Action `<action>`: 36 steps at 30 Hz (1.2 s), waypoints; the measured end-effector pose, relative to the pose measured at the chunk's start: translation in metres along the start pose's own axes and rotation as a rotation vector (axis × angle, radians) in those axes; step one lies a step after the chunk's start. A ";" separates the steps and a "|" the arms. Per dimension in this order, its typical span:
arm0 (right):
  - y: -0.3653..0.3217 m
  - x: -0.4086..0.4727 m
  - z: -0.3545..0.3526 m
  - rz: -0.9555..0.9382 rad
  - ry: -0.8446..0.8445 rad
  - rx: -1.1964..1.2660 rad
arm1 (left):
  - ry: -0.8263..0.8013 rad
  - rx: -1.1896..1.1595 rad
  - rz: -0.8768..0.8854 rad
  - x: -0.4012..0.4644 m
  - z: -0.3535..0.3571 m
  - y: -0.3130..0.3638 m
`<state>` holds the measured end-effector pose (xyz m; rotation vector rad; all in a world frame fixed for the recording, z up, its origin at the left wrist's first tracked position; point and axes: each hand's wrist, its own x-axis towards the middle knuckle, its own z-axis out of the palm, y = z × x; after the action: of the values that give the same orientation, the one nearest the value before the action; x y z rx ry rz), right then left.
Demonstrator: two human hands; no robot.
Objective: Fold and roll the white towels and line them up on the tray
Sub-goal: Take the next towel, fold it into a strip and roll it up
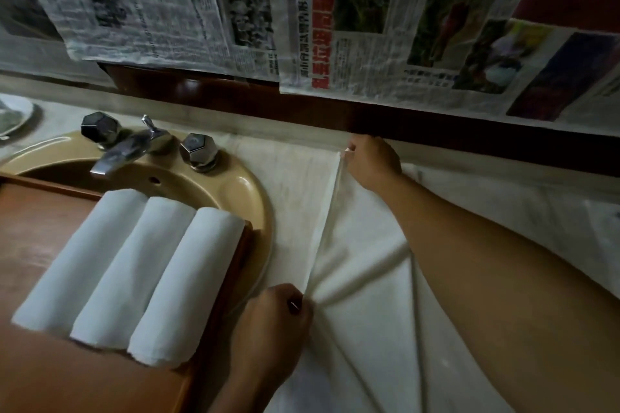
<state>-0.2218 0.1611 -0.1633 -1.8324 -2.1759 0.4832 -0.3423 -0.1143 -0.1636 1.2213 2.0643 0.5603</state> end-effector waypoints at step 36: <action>0.000 0.025 0.019 0.295 -0.187 0.622 | -0.009 -0.096 0.007 0.029 0.007 -0.027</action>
<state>-0.2335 0.1845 -0.1814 -1.7826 -1.5800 1.2710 -0.3631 -0.1010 -0.1960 1.1739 2.0024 0.6493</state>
